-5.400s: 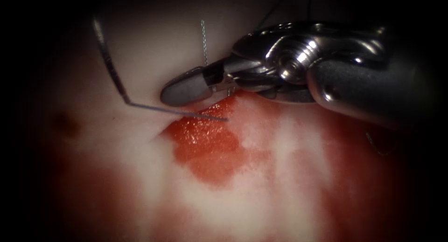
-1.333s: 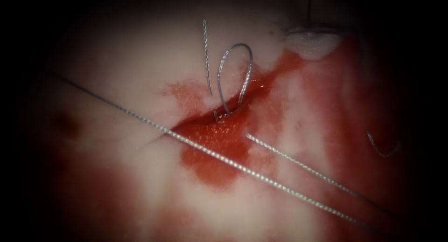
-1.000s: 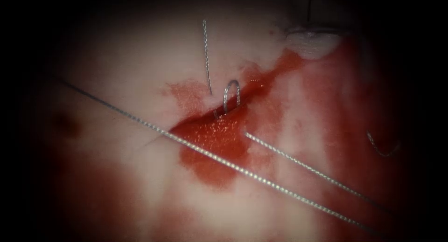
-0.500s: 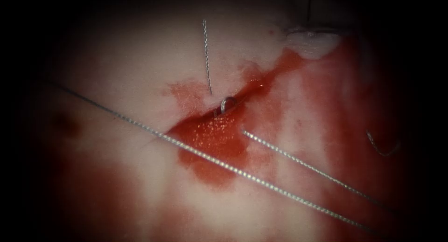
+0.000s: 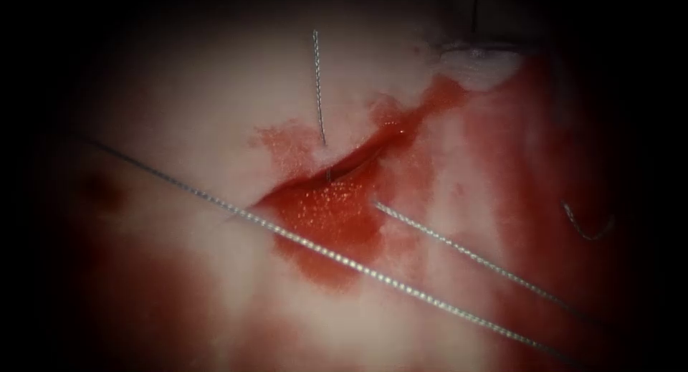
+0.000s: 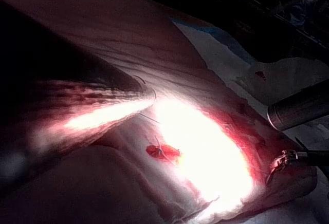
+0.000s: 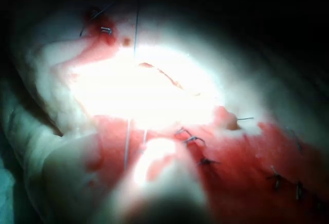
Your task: Wound Closure
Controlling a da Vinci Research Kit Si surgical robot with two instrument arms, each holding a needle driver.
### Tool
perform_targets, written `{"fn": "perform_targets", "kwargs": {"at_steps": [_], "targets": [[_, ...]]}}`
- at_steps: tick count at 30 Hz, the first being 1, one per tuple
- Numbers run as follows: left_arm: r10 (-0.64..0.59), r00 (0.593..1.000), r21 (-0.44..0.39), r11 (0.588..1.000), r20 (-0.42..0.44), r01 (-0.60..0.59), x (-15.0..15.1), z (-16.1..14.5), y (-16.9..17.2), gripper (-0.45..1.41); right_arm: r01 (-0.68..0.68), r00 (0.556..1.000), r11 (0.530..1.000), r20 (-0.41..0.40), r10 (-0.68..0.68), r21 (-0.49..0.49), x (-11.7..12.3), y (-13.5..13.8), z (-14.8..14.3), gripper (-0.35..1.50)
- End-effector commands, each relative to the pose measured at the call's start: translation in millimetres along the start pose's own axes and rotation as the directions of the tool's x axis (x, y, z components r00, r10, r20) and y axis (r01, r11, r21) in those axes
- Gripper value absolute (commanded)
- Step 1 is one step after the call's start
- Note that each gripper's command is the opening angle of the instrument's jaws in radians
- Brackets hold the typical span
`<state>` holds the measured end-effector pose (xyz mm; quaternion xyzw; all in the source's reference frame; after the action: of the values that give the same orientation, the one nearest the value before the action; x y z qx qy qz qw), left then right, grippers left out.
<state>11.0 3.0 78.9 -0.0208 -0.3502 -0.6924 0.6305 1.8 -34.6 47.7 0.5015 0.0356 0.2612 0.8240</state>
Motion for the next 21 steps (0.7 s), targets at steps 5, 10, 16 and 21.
{"fn": "perform_targets", "kwargs": {"at_steps": [5, 10, 16, 21], "targets": [[-0.001, 1.000, 0.004, 1.000, 0.006, 0.001, -0.9, 0.6, -0.5, -0.45, 0.007, 1.000, 1.000, 0.001, -0.007, -0.004, 0.7, -0.3, -0.6, -0.35], [-0.002, 1.000, 0.005, 1.000, 0.005, 0.002, -0.9, 0.6, -0.6, -0.45, 0.003, 1.000, 1.000, 0.001, -0.003, -0.002, 0.8, -0.5, -0.7, -0.35], [-0.003, 1.000, 0.006, 1.000, 0.004, 0.003, -0.9, 0.6, -0.6, -0.45, 0.000, 1.000, 1.000, 0.002, 0.000, -0.001, 0.7, -0.6, -1.1, -0.35], [-0.003, 1.000, 0.005, 1.000, 0.002, 0.003, -1.0, 0.5, -0.6, -0.45, 0.010, 1.000, 1.000, 0.005, -0.010, -0.004, -0.2, -0.4, -1.0, -0.35]]}}
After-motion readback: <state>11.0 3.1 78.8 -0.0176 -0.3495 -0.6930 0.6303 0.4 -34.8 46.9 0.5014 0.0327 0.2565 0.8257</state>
